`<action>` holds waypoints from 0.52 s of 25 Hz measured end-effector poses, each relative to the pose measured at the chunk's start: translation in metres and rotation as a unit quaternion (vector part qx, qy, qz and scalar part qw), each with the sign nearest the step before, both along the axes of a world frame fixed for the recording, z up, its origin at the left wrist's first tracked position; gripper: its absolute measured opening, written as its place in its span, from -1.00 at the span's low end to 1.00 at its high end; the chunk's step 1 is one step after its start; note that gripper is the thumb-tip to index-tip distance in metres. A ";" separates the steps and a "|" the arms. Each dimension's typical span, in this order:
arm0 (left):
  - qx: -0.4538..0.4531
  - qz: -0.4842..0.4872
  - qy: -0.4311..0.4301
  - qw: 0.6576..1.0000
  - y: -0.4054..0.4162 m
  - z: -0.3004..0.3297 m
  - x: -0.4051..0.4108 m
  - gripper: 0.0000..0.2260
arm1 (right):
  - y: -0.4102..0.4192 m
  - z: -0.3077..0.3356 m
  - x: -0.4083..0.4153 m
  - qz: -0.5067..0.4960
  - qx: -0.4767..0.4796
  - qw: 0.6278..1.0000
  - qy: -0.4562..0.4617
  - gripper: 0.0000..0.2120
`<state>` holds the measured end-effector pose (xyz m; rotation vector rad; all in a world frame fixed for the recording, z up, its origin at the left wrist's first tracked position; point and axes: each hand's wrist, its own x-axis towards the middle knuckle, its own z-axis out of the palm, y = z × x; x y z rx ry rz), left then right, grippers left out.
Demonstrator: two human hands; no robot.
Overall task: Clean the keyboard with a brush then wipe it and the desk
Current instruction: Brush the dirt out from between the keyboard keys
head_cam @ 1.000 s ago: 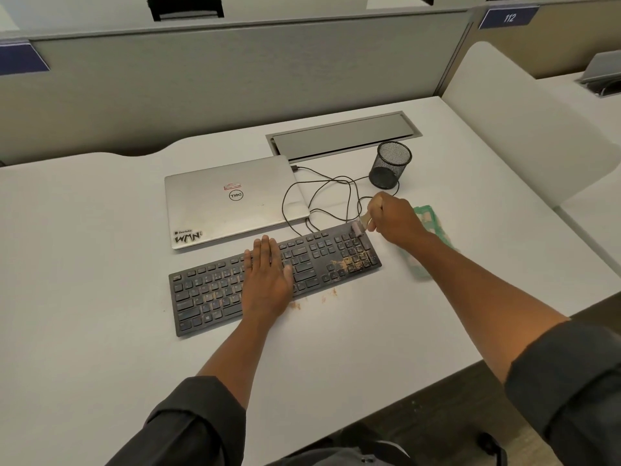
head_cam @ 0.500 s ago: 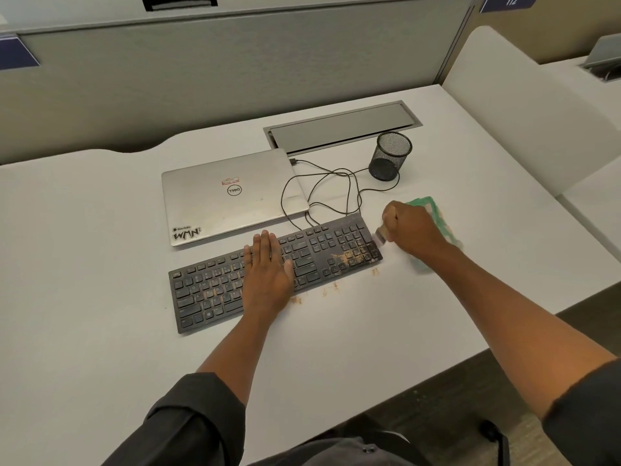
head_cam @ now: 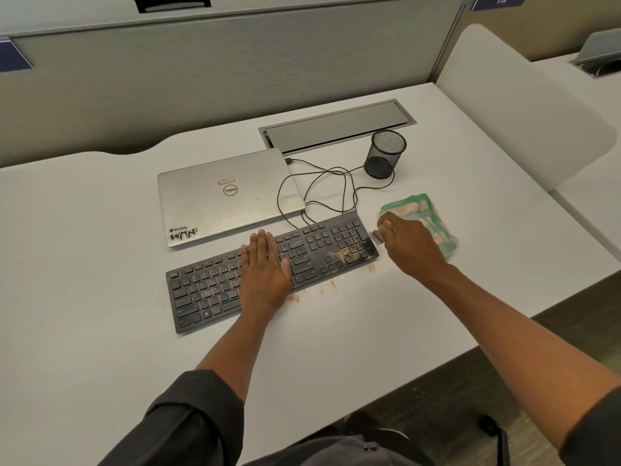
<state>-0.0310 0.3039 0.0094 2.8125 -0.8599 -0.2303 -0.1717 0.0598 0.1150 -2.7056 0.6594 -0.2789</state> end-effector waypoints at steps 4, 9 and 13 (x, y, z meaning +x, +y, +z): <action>-0.004 0.002 -0.007 1.000 0.001 -0.001 0.000 -0.35 | 0.023 -0.009 0.000 0.031 0.032 0.999 0.009 -0.75; -0.002 0.003 -0.006 1.000 0.001 -0.002 0.000 -0.37 | 0.018 -0.007 -0.006 0.010 0.034 0.999 -0.028 -0.73; -0.006 0.004 -0.008 1.000 0.001 -0.002 0.000 -0.40 | 0.011 -0.016 -0.008 -0.018 -0.019 1.000 -0.001 -0.81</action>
